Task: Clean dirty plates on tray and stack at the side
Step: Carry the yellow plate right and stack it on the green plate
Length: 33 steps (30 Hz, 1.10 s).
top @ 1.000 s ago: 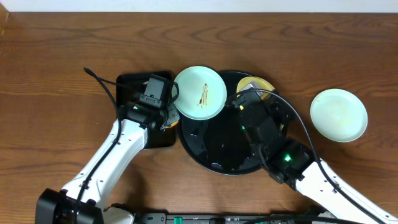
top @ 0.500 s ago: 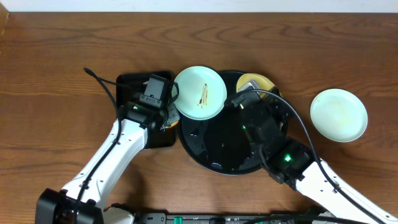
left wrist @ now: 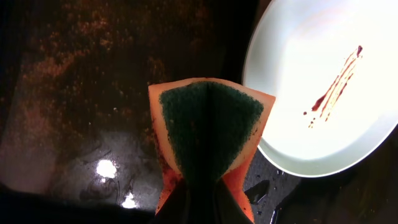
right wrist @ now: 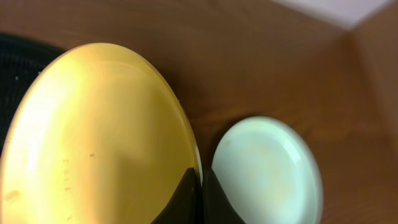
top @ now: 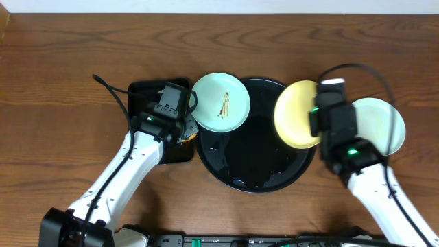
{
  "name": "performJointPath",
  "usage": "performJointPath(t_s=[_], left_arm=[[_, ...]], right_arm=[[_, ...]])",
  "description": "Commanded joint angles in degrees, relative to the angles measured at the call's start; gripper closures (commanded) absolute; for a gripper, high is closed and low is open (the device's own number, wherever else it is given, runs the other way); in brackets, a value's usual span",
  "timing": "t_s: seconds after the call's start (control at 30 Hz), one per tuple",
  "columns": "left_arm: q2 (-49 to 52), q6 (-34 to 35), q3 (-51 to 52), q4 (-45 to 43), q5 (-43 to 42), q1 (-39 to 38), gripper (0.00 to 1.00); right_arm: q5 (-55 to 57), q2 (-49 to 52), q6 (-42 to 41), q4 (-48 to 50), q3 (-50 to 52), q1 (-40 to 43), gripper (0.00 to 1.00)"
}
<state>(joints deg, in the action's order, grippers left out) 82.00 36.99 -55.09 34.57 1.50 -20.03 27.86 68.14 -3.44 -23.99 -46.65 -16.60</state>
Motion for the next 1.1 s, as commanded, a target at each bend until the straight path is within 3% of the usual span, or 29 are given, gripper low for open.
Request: performJointPath(t_s=[0.0, 0.23, 0.47, 0.83, 0.9, 0.97, 1.07], left_arm=[[-0.6, -1.2, 0.2, 0.2, 0.7, 0.2, 0.92], [-0.6, -1.2, 0.2, 0.9, 0.7, 0.2, 0.92], [-0.5, -1.2, 0.2, 1.0, 0.7, 0.2, 0.92], [-0.6, -1.2, 0.2, 1.4, 0.7, 0.2, 0.92], [-0.6, -1.2, 0.2, 1.4, 0.7, 0.2, 0.92], [-0.6, -1.2, 0.2, 1.4, 0.7, 0.2, 0.92], [-0.6, -1.2, 0.2, 1.5, 0.7, 0.2, 0.92]], right_arm=[[-10.9, -0.6, -7.5, 0.2, -0.3, 9.8, 0.99], [-19.6, -0.5, -12.5, 0.2, -0.3, 29.8, 0.99], [-19.8, 2.3, -13.5, 1.1, -0.3, 41.8, 0.99], [-21.5, 10.6, -13.5, 7.1, -0.3, 46.9, 0.99], [-24.4, 10.7, -13.5, 8.0, -0.3, 46.9, 0.92], [-28.9, 10.6, -13.5, 8.9, -0.3, 46.9, 0.79], [-37.3, 10.6, -13.4, 9.0, -0.3, 46.7, 0.75]])
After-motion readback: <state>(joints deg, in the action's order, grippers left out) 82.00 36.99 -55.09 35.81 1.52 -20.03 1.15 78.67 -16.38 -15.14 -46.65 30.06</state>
